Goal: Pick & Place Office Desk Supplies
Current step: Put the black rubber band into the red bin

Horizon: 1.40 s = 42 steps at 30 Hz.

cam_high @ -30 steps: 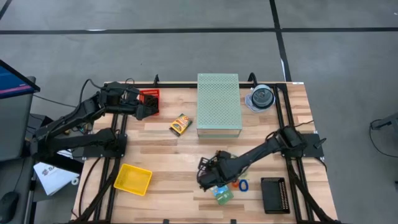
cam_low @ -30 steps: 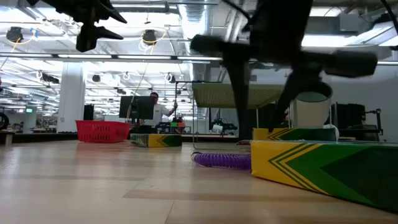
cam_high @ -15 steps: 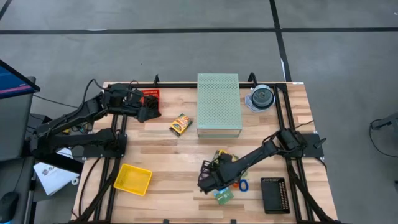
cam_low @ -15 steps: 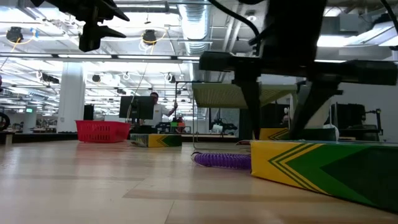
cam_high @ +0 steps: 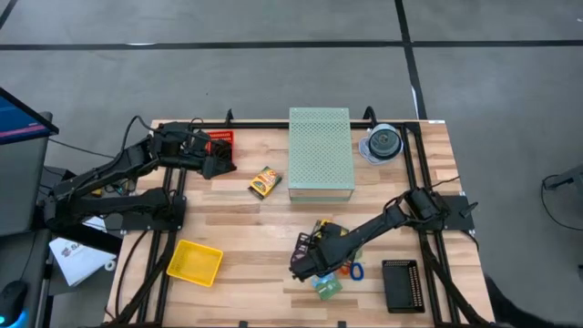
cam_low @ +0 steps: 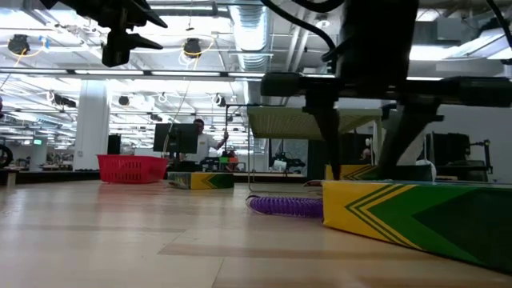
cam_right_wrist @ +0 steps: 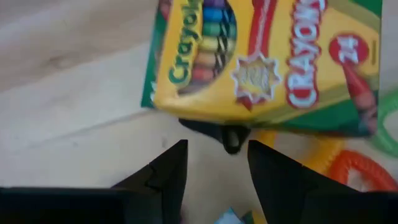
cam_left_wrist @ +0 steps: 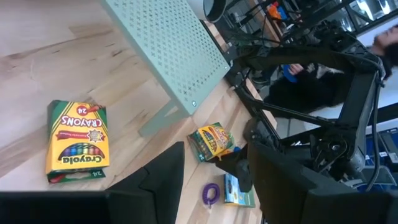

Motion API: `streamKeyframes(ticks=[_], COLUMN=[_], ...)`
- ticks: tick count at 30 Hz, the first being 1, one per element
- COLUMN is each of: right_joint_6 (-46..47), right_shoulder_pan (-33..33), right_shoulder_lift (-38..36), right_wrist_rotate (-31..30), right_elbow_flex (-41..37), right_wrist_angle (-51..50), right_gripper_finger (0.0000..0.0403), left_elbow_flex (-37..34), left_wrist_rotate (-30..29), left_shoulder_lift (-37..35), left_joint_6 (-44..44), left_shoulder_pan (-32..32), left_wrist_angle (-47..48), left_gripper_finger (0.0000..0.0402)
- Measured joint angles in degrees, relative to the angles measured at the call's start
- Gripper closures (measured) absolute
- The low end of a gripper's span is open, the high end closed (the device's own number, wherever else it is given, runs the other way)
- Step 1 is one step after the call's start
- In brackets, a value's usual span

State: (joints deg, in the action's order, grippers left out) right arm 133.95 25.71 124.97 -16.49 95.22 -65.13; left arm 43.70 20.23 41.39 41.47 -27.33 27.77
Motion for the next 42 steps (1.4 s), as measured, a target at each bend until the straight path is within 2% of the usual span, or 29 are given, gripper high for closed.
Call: streamKeyframes(ticks=[8,13,20,24,33,42], right_joint_6=[0.0,0.0,0.5,0.5,-0.1,-0.2], right_shoulder_pan=[-0.1,-0.1,-0.1,-0.1,-0.8,0.6], right_shoulder_lift=[0.0,-0.1,-0.1,-0.1,-0.1,-0.1], right_wrist_rotate=[0.2,0.4,0.7,0.6,-0.2,-1.2], right_elbow_flex=[-2.0,-4.6,-4.7,-4.8,-4.8,-4.6], right_wrist_angle=[0.5,6.3,5.8,5.3,3.7,2.6], right_gripper_finger=[0.0239,0.0239,0.0245,0.0280,0.0391,0.0398], left_elbow_flex=[0.0,0.0,0.0,0.0,0.0,0.0], left_wrist_rotate=[-0.1,0.0,0.0,0.1,1.1,1.1], left_shoulder_lift=[0.0,0.0,0.0,0.0,0.0,0.0], left_joint_6=[0.9,1.3,2.3,2.5,2.6,2.5], left_shoulder_pan=[0.0,0.0,0.0,0.0,0.0,0.0], left_wrist_angle=[-0.1,-1.3,-1.5,-1.9,-2.2,-2.2], left_gripper_finger=[0.0230,0.0230,0.0230,0.0230,0.0230,0.0230])
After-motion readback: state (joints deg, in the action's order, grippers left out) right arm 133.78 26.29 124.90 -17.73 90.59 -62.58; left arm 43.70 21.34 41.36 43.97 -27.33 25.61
